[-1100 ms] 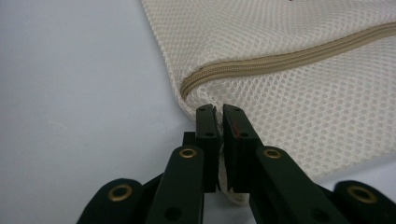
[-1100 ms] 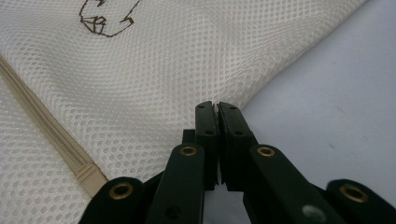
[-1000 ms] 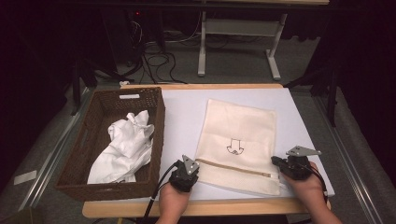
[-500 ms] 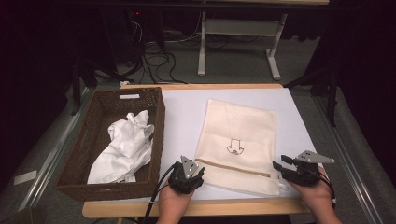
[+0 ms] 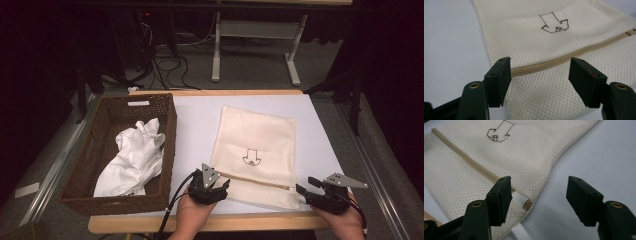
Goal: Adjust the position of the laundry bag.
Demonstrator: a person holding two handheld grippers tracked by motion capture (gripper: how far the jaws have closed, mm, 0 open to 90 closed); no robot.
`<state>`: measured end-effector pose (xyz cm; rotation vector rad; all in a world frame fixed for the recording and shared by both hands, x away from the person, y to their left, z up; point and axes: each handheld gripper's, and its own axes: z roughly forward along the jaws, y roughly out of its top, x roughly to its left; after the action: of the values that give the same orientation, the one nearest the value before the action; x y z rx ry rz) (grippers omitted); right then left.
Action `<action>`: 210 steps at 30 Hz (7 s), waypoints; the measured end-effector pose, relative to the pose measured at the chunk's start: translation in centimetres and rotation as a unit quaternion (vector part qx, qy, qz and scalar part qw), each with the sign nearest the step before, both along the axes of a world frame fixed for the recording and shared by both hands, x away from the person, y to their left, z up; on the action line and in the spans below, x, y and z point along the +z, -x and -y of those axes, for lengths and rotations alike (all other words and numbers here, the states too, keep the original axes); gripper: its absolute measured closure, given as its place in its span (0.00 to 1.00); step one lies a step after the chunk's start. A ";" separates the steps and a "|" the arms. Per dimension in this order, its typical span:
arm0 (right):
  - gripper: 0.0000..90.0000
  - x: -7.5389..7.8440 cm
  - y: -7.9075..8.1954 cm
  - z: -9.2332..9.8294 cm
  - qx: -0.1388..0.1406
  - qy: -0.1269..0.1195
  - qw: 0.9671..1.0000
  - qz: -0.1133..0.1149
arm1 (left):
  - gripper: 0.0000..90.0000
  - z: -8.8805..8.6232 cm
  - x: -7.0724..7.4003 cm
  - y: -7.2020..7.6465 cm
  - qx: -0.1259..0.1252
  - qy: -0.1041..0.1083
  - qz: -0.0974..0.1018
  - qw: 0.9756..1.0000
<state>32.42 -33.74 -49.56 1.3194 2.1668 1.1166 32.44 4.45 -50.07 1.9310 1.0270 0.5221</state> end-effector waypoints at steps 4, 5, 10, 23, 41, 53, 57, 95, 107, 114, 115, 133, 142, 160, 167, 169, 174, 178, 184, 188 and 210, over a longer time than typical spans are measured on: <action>0.52 -0.2 0.0 0.0 0.002 0.008 1.000 -0.006 | 0.39 0.2 0.0 -0.1 -0.002 0.006 0.004 1.000; 0.52 -0.3 0.0 0.0 0.004 0.006 1.000 -0.008 | 0.39 0.3 -0.1 -0.1 -0.004 0.004 0.003 1.000; 0.55 -0.4 0.0 -0.4 0.018 0.011 1.000 -0.003 | 0.36 0.4 -0.4 -0.1 -0.010 0.002 -0.001 1.000; 0.57 -0.9 -0.5 -0.7 0.002 -0.010 0.999 -0.051 | 0.33 0.6 -0.5 0.0 -0.009 -0.001 -0.006 1.000; 0.75 -1.2 -0.4 -1.1 0.008 -0.009 0.997 -0.073 | 0.33 0.7 -0.8 -0.1 -0.016 -0.006 -0.022 1.000; 0.90 -1.1 -0.3 -1.5 0.016 -0.004 0.997 -0.076 | 0.33 0.7 -0.9 -0.2 -0.017 -0.008 -0.023 1.000; 0.92 -1.0 -0.3 -1.6 0.019 0.004 0.997 -0.069 | 0.33 0.7 -0.8 -0.2 -0.018 -0.007 -0.024 1.000; 0.94 2.9 -0.2 -1.9 0.011 -0.047 0.998 0.045 | 0.35 0.2 0.6 0.8 -0.012 0.053 0.015 0.998; 0.93 2.4 0.2 -1.7 0.018 -0.059 0.997 0.053 | 0.37 0.4 0.7 0.8 -0.015 0.059 0.015 0.998; 0.94 2.5 0.2 -1.7 0.022 -0.063 0.996 0.056 | 0.39 1.5 0.8 0.3 -0.027 0.058 0.004 0.998; 0.94 2.5 0.2 -1.7 0.024 -0.063 0.996 0.057 | 0.39 1.7 0.9 0.3 -0.028 0.059 0.003 0.998; 0.94 2.7 0.4 -1.8 0.039 -0.061 0.995 0.062 | 0.48 6.5 1.4 -0.1 -0.066 0.087 -0.001 0.994; 0.94 2.9 0.5 -1.9 0.044 -0.066 0.995 0.067 | 0.48 8.8 1.8 -0.1 -0.085 0.083 0.001 0.993; 0.94 3.2 0.7 -1.9 0.055 -0.068 0.994 0.064 | 0.65 13.2 1.4 -0.6 -0.120 0.096 -0.016 0.988; 0.94 3.2 0.7 -1.7 0.057 -0.073 0.993 0.067 | 0.71 13.7 1.2 -1.1 -0.119 0.104 -0.021 0.987; 0.94 3.2 0.7 -1.7 0.056 -0.075 0.993 0.068 | 0.72 13.9 1.3 -1.2 -0.118 0.103 -0.021 0.987; 0.94 3.2 0.7 -1.6 0.057 -0.077 0.993 0.068 | 0.76 14.3 1.4 -1.4 -0.119 0.104 -0.025 0.987; 0.94 3.2 0.7 -1.6 0.058 -0.079 0.993 0.067 | 0.82 14.6 1.5 -1.5 -0.120 0.102 -0.024 0.987; 0.94 3.2 0.7 -1.6 0.057 -0.079 0.993 0.068 | 0.92 14.7 1.8 -1.3 -0.123 0.102 -0.015 0.987; 0.94 3.2 0.6 -1.5 0.055 -0.080 0.993 0.069 | 0.96 14.8 2.0 -0.8 -0.133 0.102 -0.003 0.986; 0.94 3.2 0.7 -1.6 0.059 -0.079 0.993 0.070 | 0.97 15.5 1.9 -0.8 -0.122 0.097 0.006 0.988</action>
<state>31.77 -32.13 -46.39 1.1486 2.1135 1.4089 33.23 -11.06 -48.20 1.8432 0.7888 0.2835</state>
